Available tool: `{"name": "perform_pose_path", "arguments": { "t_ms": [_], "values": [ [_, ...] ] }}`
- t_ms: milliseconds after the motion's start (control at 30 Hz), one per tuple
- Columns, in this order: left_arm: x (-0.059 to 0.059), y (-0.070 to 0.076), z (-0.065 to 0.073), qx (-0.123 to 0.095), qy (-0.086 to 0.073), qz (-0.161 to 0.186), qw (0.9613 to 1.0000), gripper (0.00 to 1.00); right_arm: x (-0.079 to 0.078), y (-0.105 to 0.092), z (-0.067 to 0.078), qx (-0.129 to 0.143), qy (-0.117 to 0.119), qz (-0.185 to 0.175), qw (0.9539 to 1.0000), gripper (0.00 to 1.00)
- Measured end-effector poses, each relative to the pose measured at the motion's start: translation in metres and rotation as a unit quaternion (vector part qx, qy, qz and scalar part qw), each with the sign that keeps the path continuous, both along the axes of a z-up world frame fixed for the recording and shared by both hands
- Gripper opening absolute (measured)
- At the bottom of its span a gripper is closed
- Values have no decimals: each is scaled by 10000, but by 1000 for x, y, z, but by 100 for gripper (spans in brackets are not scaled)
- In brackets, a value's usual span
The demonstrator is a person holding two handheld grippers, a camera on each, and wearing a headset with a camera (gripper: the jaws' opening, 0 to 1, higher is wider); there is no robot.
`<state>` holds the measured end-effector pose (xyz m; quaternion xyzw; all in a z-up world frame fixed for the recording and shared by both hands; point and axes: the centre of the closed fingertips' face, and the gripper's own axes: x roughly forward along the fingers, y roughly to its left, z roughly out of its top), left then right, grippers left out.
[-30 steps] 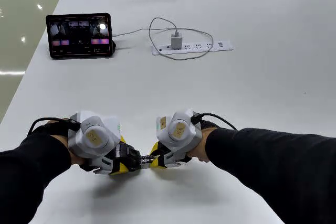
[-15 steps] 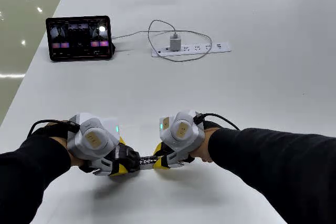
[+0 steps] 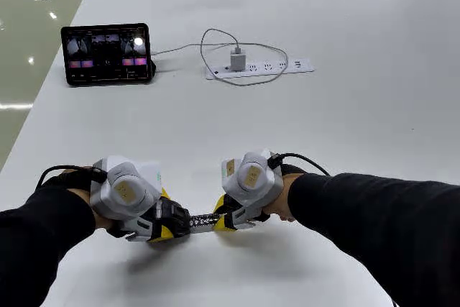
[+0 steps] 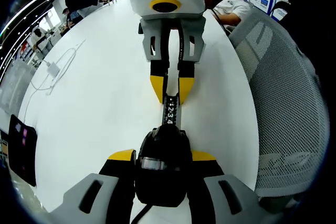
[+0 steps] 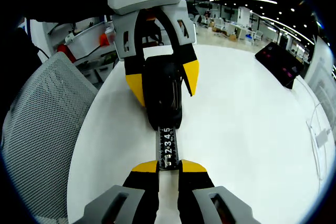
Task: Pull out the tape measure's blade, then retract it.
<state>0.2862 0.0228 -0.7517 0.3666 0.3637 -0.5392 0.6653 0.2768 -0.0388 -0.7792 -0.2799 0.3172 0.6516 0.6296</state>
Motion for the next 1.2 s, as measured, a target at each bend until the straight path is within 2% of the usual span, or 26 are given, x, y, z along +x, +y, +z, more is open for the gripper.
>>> {"name": "perform_pose_path", "arguments": {
  "t_ms": [1200],
  "values": [
    [0, 0, 0, 10, -12, -50, 10000, 33, -1, -24, 1, -36, 58, -181, 9998, 9]
  ]
}}
